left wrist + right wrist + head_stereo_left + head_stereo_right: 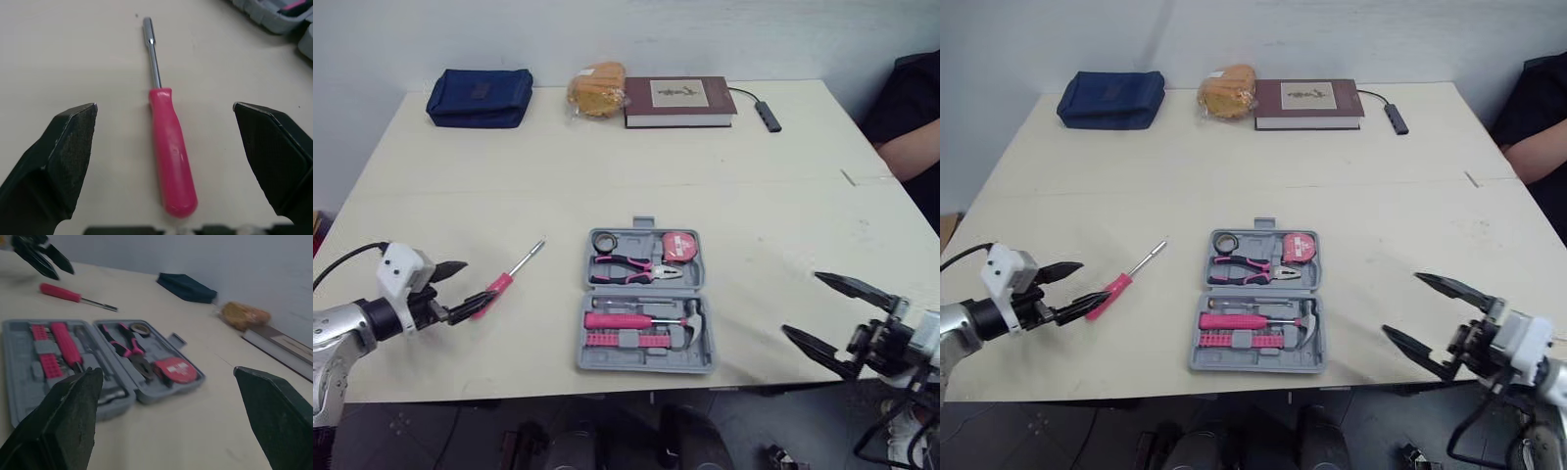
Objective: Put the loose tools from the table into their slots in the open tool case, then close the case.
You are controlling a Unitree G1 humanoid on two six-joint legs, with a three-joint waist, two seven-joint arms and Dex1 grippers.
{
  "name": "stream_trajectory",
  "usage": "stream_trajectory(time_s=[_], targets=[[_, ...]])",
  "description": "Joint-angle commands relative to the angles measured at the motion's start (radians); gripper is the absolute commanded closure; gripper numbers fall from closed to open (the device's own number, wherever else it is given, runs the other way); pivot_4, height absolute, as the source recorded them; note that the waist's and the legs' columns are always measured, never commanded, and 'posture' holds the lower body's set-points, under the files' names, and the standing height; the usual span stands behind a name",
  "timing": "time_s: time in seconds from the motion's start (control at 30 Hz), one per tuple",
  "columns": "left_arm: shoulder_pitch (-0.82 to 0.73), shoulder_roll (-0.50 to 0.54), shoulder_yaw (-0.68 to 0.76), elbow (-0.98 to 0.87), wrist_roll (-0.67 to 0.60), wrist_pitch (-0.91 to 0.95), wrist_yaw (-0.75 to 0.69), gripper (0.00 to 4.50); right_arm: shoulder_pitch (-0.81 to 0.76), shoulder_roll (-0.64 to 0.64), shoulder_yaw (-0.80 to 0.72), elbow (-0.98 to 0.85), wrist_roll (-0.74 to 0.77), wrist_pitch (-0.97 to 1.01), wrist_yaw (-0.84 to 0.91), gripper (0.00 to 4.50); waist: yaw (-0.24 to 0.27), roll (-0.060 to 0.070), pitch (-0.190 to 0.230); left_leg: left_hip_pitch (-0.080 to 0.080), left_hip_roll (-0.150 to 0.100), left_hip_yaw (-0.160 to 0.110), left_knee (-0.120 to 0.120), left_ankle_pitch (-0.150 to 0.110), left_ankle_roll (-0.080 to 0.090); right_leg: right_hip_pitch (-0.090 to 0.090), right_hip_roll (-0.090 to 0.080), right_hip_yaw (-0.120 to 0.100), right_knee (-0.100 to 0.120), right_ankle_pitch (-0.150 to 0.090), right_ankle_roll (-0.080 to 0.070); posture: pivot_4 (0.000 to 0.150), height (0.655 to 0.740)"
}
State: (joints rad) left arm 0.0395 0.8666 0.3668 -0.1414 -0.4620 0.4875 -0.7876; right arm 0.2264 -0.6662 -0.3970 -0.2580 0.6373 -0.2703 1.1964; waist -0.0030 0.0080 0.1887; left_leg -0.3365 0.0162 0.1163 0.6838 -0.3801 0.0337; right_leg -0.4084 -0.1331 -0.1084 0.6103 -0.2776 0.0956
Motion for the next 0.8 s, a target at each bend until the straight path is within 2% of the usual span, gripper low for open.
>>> stream_trajectory(time_s=[0.03, 0.17, 0.2, 0.27, 0.47, 0.5, 0.57, 0.63, 0.8], targets=[[-0.020, -0.007, -0.021, -0.030, 0.074, 0.016, 0.094, 0.00, -0.064, -0.018, 0.081, -0.090, 0.000, 0.025, 0.019, 0.06, 0.001, 0.000, 0.000, 0.000, 0.000, 0.000, 0.000, 0.000, 0.000, -0.001, 0.000, 0.000, 0.000, 0.000, 0.000, 0.150, 0.7400], [-0.021, -0.033, -0.054, -0.015, 0.101, 0.024, 0.114, 0.00, -0.092, -0.033, 0.141, -0.106, -0.045, 0.019, 0.041, 0.06, 0.006, -0.001, 0.000, 0.000, 0.000, 0.001, 0.000, 0.000, 0.000, -0.002, 0.000, 0.000, -0.002, 0.000, -0.001, 0.150, 0.7400], [-0.027, -0.045, -0.068, -0.015, 0.097, 0.041, 0.116, 0.26, -0.105, -0.029, 0.144, -0.107, -0.045, 0.026, 0.026, 0.02, 0.007, -0.001, 0.000, 0.000, 0.000, 0.001, 0.000, 0.000, 0.000, -0.001, 0.000, 0.000, -0.001, 0.000, -0.001, 0.150, 0.7400], [-0.036, -0.061, -0.098, -0.018, 0.081, 0.094, 0.111, 0.90, -0.114, -0.028, 0.144, -0.102, -0.053, 0.029, 0.009, 0.00, 0.007, -0.001, 0.000, -0.001, 0.000, 0.001, 0.000, 0.000, 0.000, -0.001, 0.000, 0.000, 0.000, 0.000, -0.001, 0.150, 0.7400], [-0.039, -0.076, -0.110, -0.011, 0.104, 0.090, 0.112, 3.76, -0.114, -0.038, 0.129, -0.113, -0.053, 0.042, -0.015, 0.00, 0.007, -0.003, -0.001, 0.000, -0.001, 0.001, 0.000, 0.001, 0.001, -0.001, 0.000, 0.001, 0.000, 0.000, 0.000, 0.150, 0.7400], [-0.045, -0.079, -0.111, -0.007, 0.103, 0.084, 0.107, 3.95, -0.117, -0.039, 0.127, -0.115, -0.054, 0.045, -0.023, 0.00, 0.007, -0.003, -0.001, 0.000, -0.001, 0.002, 0.000, 0.001, 0.001, -0.001, 0.000, 0.001, -0.001, 0.000, 0.000, 0.150, 0.7400], [-0.071, -0.096, -0.104, 0.002, 0.098, 0.047, 0.103, 3.94, -0.110, -0.040, 0.117, -0.116, -0.059, 0.044, -0.033, 0.00, 0.010, -0.003, -0.001, 0.000, -0.001, 0.002, 0.000, 0.001, 0.000, -0.001, -0.001, 0.001, -0.002, 0.000, -0.001, 0.150, 0.7400], [-0.121, -0.125, -0.079, 0.015, 0.083, -0.072, 0.073, 3.94, -0.090, -0.039, 0.097, -0.113, -0.066, 0.036, -0.042, 0.00, 0.018, -0.003, -0.001, 0.000, -0.001, 0.001, 0.000, 0.001, 0.000, -0.001, -0.001, 0.001, -0.002, 0.000, -0.001, 0.150, 0.7400], [-0.183, -0.118, -0.125, -0.043, 0.025, -0.253, -0.156, 3.94, 0.025, -0.054, 0.014, -0.051, -0.101, -0.033, 0.010, 0.00, 0.027, -0.006, -0.002, -0.001, -0.001, 0.001, 0.000, 0.001, 0.000, -0.001, 0.000, 0.000, 0.000, 0.000, -0.001, 0.150, 0.7400]])
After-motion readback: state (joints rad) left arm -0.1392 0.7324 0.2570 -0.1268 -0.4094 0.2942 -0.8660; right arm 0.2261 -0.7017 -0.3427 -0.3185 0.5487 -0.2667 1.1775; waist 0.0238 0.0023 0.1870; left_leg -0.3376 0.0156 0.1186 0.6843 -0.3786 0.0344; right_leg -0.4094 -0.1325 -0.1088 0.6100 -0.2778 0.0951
